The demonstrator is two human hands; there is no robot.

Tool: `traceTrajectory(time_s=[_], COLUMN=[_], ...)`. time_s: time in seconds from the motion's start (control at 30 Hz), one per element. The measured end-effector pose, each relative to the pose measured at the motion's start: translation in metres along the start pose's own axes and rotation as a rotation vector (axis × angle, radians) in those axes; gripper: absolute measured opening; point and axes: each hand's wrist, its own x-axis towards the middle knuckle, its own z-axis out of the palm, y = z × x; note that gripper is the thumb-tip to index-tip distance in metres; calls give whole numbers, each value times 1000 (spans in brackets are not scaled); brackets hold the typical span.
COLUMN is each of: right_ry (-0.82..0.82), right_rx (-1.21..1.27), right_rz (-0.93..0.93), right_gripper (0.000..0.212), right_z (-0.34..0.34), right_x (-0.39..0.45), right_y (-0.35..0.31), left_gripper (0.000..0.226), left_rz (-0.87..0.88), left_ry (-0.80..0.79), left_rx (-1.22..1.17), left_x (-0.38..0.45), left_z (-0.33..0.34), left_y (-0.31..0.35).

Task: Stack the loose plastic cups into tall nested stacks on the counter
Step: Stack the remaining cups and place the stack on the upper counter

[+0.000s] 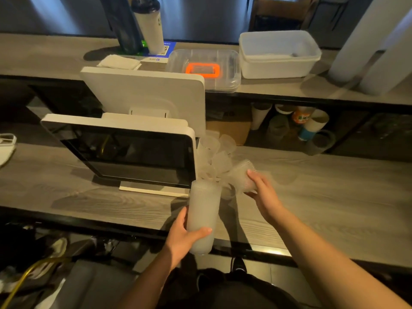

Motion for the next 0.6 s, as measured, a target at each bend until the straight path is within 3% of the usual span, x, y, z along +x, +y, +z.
traceTrajectory(time_s=[0.13, 0.27, 0.47, 0.6], right_ry=[-8, -88, -76, -64], right_rx=[207, 209, -178, -409], right_rz=[-27, -58, -120, -221], right_gripper=[17, 41, 65, 58], right_z=[4, 1, 2, 3], right_x=[-19, -26, -37, -45], right_y=[-17, -24, -27, -29], left_gripper=[107, 112, 108, 94], left_rz=[22, 65, 139, 146], left_ry=[-36, -96, -145, -153], left_rx=[57, 142, 236, 251], left_x=[-1, 1, -4, -2], left_z=[-1, 1, 11, 12], left_y=[8, 12, 22, 23])
